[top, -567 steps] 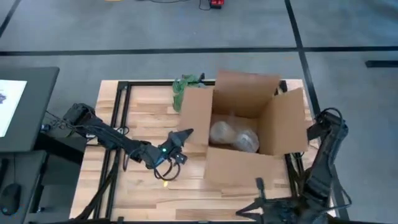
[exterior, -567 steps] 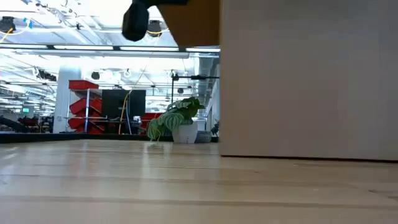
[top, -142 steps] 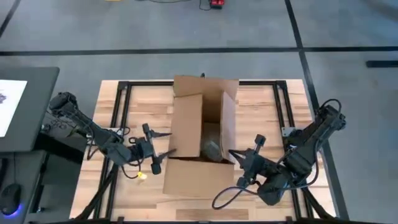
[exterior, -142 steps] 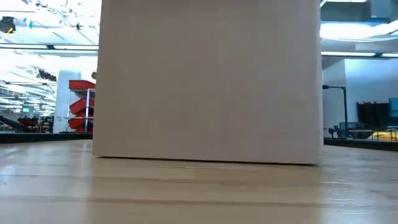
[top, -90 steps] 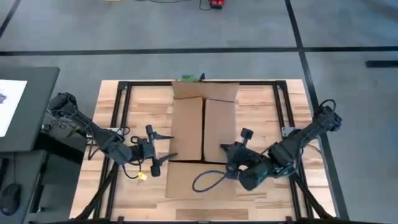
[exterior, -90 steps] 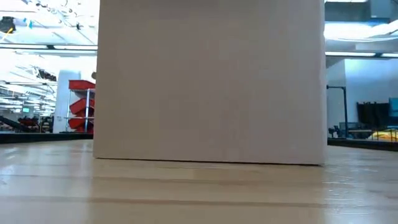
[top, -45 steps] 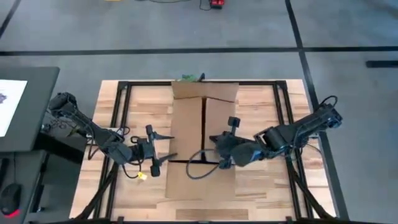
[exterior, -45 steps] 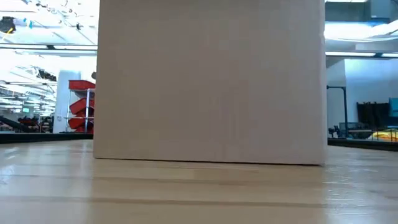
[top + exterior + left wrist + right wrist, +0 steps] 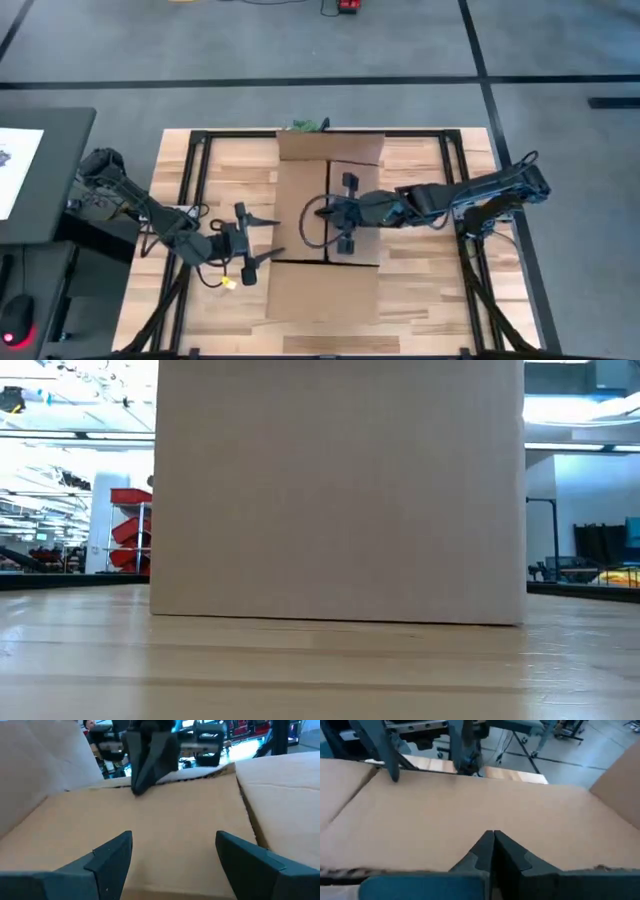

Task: Wrap mug
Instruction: Close the box

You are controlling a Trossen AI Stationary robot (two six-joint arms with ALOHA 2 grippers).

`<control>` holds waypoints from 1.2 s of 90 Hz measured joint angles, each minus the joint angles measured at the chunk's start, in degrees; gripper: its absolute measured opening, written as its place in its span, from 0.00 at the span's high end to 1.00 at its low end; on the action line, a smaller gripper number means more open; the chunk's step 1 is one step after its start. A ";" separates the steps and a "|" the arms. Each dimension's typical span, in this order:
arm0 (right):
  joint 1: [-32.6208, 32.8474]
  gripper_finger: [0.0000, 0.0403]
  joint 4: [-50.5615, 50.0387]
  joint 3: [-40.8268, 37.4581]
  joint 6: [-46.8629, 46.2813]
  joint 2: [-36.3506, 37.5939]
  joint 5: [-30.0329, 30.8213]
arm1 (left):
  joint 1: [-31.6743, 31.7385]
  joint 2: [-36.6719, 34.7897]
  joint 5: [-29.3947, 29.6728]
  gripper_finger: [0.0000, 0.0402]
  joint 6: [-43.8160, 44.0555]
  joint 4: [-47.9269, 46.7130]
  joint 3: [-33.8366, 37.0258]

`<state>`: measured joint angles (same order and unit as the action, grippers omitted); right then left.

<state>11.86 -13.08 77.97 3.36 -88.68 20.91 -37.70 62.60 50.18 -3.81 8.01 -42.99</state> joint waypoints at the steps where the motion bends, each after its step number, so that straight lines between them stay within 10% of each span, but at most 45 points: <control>1: -0.09 1.00 0.31 -0.45 -0.23 0.01 -0.13 | -0.17 -0.01 0.01 0.34 -0.04 -0.13 -0.09; 27: -2.05 1.00 2.73 -5.52 -5.50 -0.07 -0.89 | -5.66 -3.36 -0.73 0.34 -1.75 -6.61 -5.04; 52: -2.19 1.00 2.89 -5.57 -5.46 -0.07 -1.32 | -13.23 -4.79 -7.61 0.34 27.15 -38.59 -10.03; 78: -2.20 1.00 2.88 -5.59 -4.86 -0.07 -1.38 | -12.72 6.83 -20.40 0.46 18.48 -18.89 -8.15; 108: -1.34 1.00 0.97 -5.70 -4.23 4.66 -1.34 | -9.83 9.93 -3.48 0.57 -3.49 -4.17 -10.81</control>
<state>10.52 -12.10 72.27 -0.87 -84.01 19.57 -47.53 72.53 46.70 -7.30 3.83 -53.80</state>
